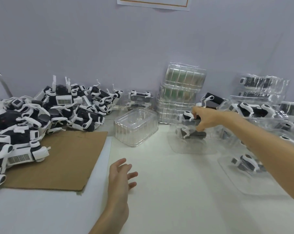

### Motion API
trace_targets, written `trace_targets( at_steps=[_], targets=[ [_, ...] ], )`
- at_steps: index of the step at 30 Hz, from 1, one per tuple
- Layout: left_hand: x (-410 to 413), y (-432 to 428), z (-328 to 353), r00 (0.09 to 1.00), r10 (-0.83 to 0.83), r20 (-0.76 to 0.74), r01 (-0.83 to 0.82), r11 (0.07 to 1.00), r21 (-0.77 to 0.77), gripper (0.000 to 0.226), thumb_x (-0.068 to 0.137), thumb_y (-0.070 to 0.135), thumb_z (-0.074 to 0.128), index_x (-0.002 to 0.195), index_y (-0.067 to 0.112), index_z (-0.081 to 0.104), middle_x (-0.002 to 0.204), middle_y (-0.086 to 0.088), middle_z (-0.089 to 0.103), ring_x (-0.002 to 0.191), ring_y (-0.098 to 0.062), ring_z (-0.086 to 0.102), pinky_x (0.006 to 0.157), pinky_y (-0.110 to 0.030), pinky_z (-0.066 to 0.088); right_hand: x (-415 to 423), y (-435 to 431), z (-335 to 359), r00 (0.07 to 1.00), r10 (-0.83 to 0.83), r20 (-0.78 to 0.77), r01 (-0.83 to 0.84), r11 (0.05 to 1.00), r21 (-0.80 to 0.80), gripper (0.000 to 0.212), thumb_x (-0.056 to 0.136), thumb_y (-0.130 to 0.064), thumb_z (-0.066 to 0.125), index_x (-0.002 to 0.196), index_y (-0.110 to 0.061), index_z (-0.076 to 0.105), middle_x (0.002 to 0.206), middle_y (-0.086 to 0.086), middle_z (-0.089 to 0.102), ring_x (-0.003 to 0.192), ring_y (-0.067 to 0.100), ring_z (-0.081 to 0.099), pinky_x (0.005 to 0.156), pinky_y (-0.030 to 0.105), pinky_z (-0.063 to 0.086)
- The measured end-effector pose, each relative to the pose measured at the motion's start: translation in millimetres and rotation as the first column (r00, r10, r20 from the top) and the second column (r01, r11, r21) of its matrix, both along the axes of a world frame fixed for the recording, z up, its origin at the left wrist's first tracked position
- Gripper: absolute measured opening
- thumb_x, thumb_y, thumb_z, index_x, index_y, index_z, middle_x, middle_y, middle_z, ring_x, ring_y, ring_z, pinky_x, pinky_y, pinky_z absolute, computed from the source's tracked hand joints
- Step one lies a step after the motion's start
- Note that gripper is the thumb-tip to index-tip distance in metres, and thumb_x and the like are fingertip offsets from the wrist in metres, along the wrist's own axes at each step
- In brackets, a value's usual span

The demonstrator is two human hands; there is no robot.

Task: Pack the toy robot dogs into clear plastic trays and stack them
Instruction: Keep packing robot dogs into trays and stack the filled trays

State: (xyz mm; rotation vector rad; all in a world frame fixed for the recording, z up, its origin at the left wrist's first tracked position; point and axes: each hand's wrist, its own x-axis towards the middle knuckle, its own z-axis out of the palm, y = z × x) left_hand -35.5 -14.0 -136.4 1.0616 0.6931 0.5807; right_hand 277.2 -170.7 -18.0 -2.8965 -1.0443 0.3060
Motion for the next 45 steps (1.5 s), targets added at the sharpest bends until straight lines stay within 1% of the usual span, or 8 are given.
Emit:
trace_targets(
  at_steps=[7,9,14,20,28,34,40,45],
  targets=[
    [1.2,2.8,0.2,0.999,-0.004,-0.037,0.004,1.0,-0.004,0.021,0.099,0.008,0.051,0.116,0.018,0.058,0.109,-0.001,0.057,0.085,-0.019,0.065,0.069,-0.031,0.049,-12.5,4.6,14.6,0.998,-0.021,0.052,0.032,0.975,-0.218,0.071,0.071,-0.014,0.077,0.127,-0.023,0.033,0.129,0.001,0.037,0.095,0.015,0.047,0.076,0.033,0.04],
    [2.2,4.5,0.4,0.999,-0.004,-0.045,0.004,1.0,-0.005,0.021,0.098,0.007,0.051,0.116,0.016,0.058,0.11,-0.004,0.057,0.084,-0.02,0.064,0.068,-0.032,0.05,-17.0,12.3,25.9,0.996,-0.012,0.085,0.03,0.977,-0.21,0.093,0.071,-0.014,0.079,0.145,-0.021,0.023,0.144,0.005,0.031,0.119,0.024,0.043,0.089,0.039,0.044],
    [4.6,13.2,-0.5,0.998,0.016,-0.054,-0.018,0.999,-0.044,0.018,0.098,0.006,0.052,0.111,0.016,0.059,0.103,-0.003,0.058,0.081,-0.022,0.065,0.065,-0.033,0.051,-38.8,30.3,23.1,0.994,0.105,-0.002,-0.103,0.973,-0.205,0.127,0.064,-0.046,0.089,0.156,-0.034,0.002,0.164,-0.003,0.017,0.144,0.028,0.033,0.113,0.05,0.036],
    [3.8,21.0,-1.6,0.998,0.033,-0.045,-0.032,0.999,0.019,0.018,0.098,0.009,0.052,0.111,0.02,0.06,0.108,0.0,0.06,0.082,-0.019,0.067,0.066,-0.032,0.05,-32.5,20.3,6.3,0.979,0.153,0.135,-0.145,0.987,-0.067,0.089,0.084,-0.008,0.068,0.155,-0.036,0.023,0.123,0.001,0.057,0.096,0.024,0.063,0.077,0.039,0.058],
    [4.0,25.1,-3.8,0.999,0.021,-0.038,-0.021,1.0,-0.001,0.017,0.098,0.009,0.053,0.108,0.019,0.061,0.108,-0.001,0.059,0.081,-0.019,0.067,0.066,-0.032,0.05,-37.1,19.9,18.8,0.99,0.139,0.022,-0.136,0.985,-0.103,0.096,0.081,-0.023,0.081,0.156,-0.027,0.02,0.158,0.002,0.032,0.136,0.028,0.043,0.11,0.047,0.041],
    [5.3,30.7,-5.0,0.998,-0.017,-0.053,0.016,1.0,-0.016,0.017,0.097,0.007,0.054,0.11,0.016,0.061,0.108,-0.006,0.06,0.074,-0.019,0.069,0.064,-0.031,0.054,-78.5,77.6,20.9,0.917,0.301,0.264,-0.384,0.848,0.366,0.071,0.085,-0.015,0.073,0.148,-0.022,0.041,0.148,0.0,0.045,0.131,0.02,0.048,0.105,0.031,0.036],
    [2.5,46.5,-6.8,0.997,-0.081,-0.013,0.079,0.99,-0.118,0.02,0.099,0.006,0.051,0.116,0.004,0.061,0.109,-0.018,0.065,0.081,-0.032,0.074,0.072,-0.038,0.059,-83.7,139.0,-43.7,0.885,0.381,0.268,-0.38,0.923,-0.057,0.071,0.086,-0.005,0.06,0.15,-0.021,0.035,0.152,0.001,0.04,0.138,0.024,0.039,0.11,0.043,0.031],
    [5.9,51.8,-10.0,0.982,-0.188,0.01,0.187,0.973,-0.137,0.023,0.098,0.005,0.054,0.119,0.003,0.061,0.105,-0.02,0.073,0.094,-0.036,0.073,0.074,-0.037,0.06,-67.1,153.9,-62.9,0.87,0.36,0.338,-0.405,0.912,0.07,0.036,0.091,-0.007,0.059,0.123,-0.022,0.06,0.125,-0.002,0.061,0.12,0.022,0.054,0.102,0.036,0.032]
  ],
)
